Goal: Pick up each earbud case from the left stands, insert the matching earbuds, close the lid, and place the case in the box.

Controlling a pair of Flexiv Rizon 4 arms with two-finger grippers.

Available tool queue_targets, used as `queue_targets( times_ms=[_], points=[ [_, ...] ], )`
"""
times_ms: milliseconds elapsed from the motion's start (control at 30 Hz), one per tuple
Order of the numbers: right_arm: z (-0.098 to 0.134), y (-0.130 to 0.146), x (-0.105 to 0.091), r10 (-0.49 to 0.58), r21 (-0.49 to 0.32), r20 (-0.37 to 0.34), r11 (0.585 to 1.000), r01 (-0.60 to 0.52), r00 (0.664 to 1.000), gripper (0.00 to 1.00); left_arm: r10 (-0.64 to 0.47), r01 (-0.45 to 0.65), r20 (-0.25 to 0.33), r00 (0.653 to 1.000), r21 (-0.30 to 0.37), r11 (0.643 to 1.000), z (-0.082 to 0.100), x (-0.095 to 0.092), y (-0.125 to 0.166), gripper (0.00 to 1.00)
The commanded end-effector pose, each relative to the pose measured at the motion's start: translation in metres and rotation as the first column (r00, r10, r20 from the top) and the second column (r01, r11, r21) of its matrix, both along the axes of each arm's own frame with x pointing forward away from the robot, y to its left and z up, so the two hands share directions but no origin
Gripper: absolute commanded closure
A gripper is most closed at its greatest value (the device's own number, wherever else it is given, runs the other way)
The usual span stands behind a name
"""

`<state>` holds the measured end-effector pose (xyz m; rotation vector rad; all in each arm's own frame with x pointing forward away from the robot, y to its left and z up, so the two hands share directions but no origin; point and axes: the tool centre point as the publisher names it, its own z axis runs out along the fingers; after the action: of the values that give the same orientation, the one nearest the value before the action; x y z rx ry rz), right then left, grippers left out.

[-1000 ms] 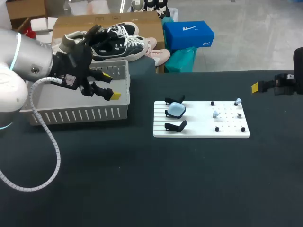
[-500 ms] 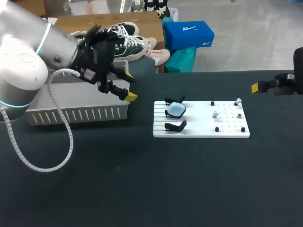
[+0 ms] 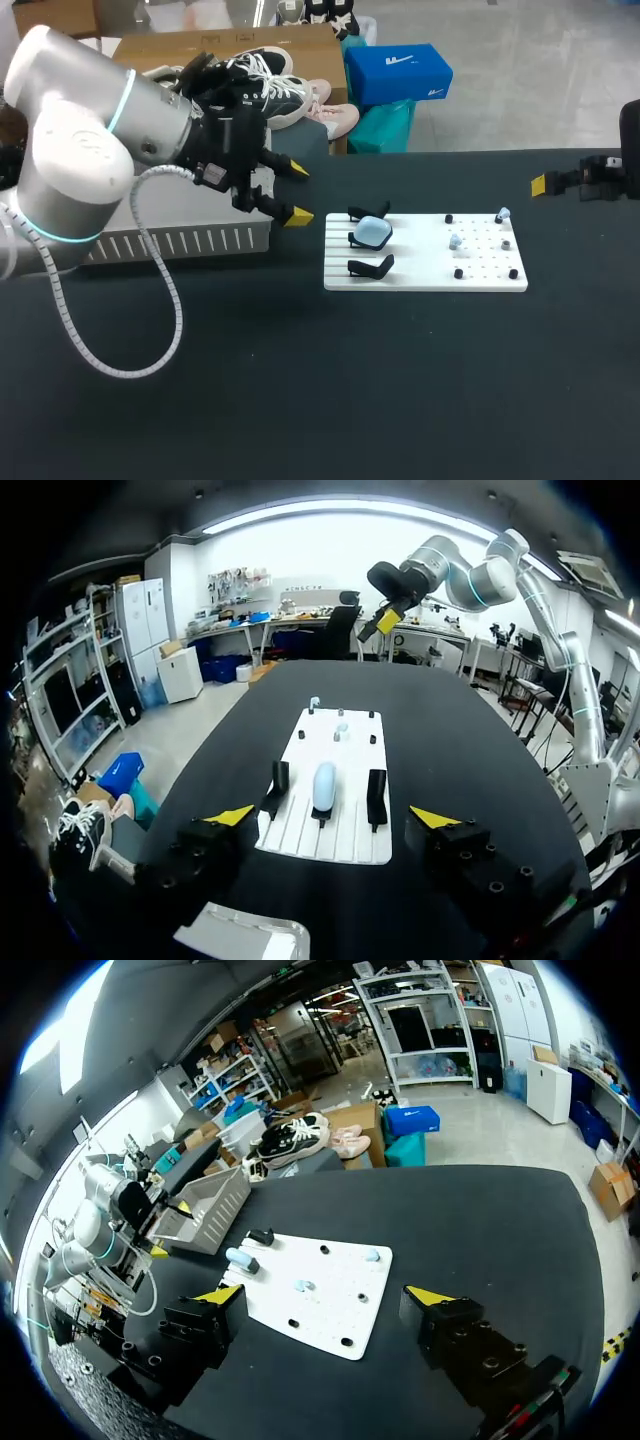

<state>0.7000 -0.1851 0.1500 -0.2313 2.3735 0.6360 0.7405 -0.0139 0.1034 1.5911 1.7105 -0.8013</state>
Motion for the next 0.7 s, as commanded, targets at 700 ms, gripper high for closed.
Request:
queue_targets(
  times_ms=[700],
  points=[
    [0.000, 0.000, 0.000, 0.000, 0.000, 0.000, 1.000, 0.000, 1.000, 0.00, -0.021, 0.020, -0.007, 1.000, -0.062, 0.998, -0.039, 0.005, -0.048, 0.00]
  ],
)
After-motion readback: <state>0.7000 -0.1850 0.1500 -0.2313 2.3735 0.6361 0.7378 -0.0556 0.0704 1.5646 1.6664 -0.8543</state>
